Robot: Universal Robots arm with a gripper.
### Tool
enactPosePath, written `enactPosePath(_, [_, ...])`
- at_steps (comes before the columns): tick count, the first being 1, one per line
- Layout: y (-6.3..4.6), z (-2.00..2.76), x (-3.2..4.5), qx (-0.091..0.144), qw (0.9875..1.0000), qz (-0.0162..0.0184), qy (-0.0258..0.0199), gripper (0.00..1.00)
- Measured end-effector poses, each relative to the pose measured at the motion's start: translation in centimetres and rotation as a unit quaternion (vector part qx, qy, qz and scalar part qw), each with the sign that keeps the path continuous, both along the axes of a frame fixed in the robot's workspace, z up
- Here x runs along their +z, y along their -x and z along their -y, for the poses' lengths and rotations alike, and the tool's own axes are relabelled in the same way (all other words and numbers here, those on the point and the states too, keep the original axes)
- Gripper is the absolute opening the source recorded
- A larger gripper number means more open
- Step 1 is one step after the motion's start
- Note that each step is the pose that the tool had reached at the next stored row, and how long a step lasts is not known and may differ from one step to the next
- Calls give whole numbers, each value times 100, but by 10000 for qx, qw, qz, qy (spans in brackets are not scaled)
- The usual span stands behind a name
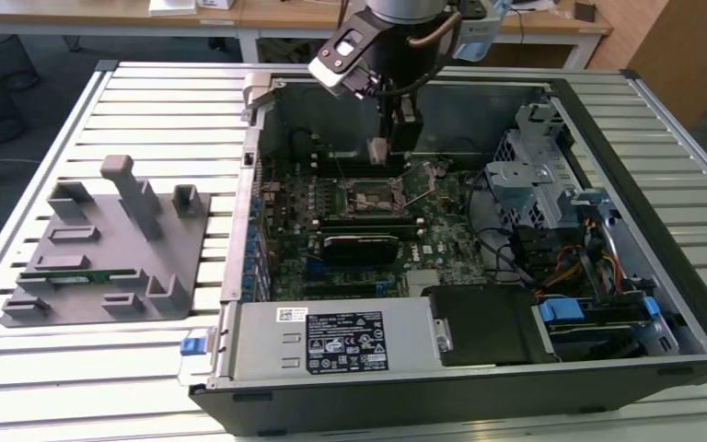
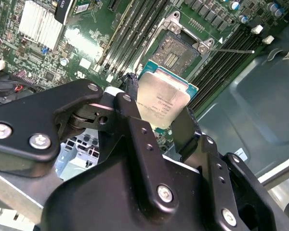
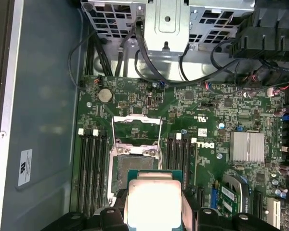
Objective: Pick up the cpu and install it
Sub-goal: 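Place the cpu into insertion slot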
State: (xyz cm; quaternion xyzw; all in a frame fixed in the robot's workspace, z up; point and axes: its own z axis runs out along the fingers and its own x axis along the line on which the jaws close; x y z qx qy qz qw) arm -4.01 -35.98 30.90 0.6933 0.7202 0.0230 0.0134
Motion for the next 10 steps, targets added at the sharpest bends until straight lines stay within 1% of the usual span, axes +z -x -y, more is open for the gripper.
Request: enactPosePath(10, [0,0,-49,0,10000,0,0,53])
